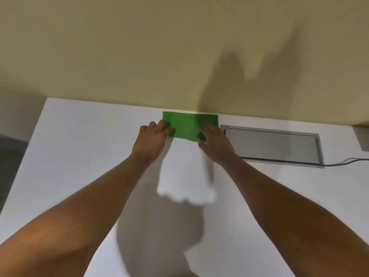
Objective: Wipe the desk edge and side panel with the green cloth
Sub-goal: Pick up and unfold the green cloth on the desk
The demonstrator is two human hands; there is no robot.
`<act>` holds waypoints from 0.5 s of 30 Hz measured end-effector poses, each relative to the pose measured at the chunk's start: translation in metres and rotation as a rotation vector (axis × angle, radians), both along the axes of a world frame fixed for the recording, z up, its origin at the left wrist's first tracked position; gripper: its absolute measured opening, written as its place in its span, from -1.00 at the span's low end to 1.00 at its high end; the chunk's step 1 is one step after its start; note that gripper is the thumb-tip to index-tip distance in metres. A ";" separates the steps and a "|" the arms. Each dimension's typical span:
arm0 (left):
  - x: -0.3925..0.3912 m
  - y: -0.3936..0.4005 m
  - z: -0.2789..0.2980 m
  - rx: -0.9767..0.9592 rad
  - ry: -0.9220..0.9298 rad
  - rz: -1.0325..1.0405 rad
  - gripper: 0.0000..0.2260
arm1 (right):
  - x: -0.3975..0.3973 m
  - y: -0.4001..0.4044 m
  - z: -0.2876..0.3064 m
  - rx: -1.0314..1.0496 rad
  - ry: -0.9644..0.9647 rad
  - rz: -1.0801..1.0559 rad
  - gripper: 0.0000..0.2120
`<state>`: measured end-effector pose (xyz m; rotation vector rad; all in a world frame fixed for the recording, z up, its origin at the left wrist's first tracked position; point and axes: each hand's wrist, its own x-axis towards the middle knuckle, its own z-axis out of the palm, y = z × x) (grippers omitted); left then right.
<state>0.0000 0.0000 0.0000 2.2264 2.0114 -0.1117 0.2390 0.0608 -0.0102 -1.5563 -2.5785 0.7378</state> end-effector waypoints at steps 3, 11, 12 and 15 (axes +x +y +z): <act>0.002 0.014 -0.006 -0.028 0.038 0.017 -0.62 | 0.000 0.009 -0.007 -0.001 -0.013 0.009 -0.59; 0.004 0.025 -0.016 -0.005 -0.085 0.014 -0.71 | 0.004 0.013 -0.011 0.016 -0.039 0.046 -0.55; 0.004 0.025 -0.015 0.001 -0.140 0.019 -0.75 | 0.005 0.011 -0.011 0.023 -0.028 0.052 -0.53; 0.009 0.020 0.001 -0.019 -0.308 0.019 -0.78 | 0.000 0.007 -0.007 0.044 0.023 0.087 -0.46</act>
